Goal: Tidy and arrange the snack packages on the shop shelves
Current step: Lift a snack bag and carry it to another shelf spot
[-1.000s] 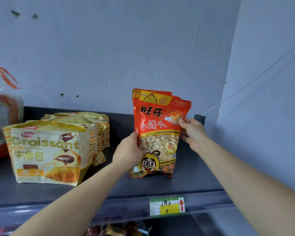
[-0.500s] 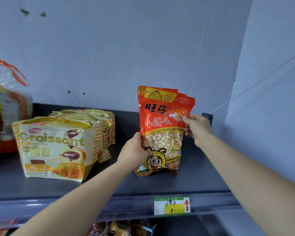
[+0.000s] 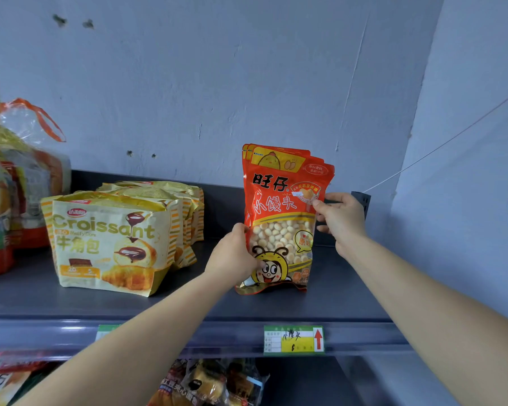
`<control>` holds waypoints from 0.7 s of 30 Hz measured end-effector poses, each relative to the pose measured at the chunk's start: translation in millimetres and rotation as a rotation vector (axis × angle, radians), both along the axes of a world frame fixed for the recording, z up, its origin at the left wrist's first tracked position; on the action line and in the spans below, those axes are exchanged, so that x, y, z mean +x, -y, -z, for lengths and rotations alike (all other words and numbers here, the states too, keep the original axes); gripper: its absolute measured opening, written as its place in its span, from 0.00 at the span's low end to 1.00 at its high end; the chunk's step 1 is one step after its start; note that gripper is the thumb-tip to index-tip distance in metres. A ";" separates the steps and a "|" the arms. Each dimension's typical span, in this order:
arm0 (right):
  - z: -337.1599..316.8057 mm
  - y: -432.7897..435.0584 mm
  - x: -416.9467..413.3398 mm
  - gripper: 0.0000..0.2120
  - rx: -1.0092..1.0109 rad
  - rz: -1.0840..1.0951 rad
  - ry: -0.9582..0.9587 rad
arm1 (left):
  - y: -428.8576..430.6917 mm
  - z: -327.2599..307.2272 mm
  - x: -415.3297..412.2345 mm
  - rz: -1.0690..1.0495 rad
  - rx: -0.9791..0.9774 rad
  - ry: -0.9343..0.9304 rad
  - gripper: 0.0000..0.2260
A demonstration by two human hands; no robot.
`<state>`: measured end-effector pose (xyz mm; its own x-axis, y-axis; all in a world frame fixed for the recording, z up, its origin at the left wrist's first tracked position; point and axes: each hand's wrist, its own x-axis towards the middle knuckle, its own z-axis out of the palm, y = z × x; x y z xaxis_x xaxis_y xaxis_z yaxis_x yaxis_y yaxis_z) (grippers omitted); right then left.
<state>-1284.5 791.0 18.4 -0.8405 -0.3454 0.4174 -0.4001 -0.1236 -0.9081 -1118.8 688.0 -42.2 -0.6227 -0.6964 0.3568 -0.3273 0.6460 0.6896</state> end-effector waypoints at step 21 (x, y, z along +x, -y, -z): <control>32.7 -2.2 106.1 0.05 0.190 -0.153 -0.225 | -40.4 -3.2 117.3 -0.093 -0.161 -0.137 0.11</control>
<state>-1178.4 793.2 -14.3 -0.6670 -0.5496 0.5031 -0.5834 -0.0348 -0.8115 -1001.5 728.4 -39.0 -0.4968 -0.6758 0.5445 -0.3014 0.7227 0.6220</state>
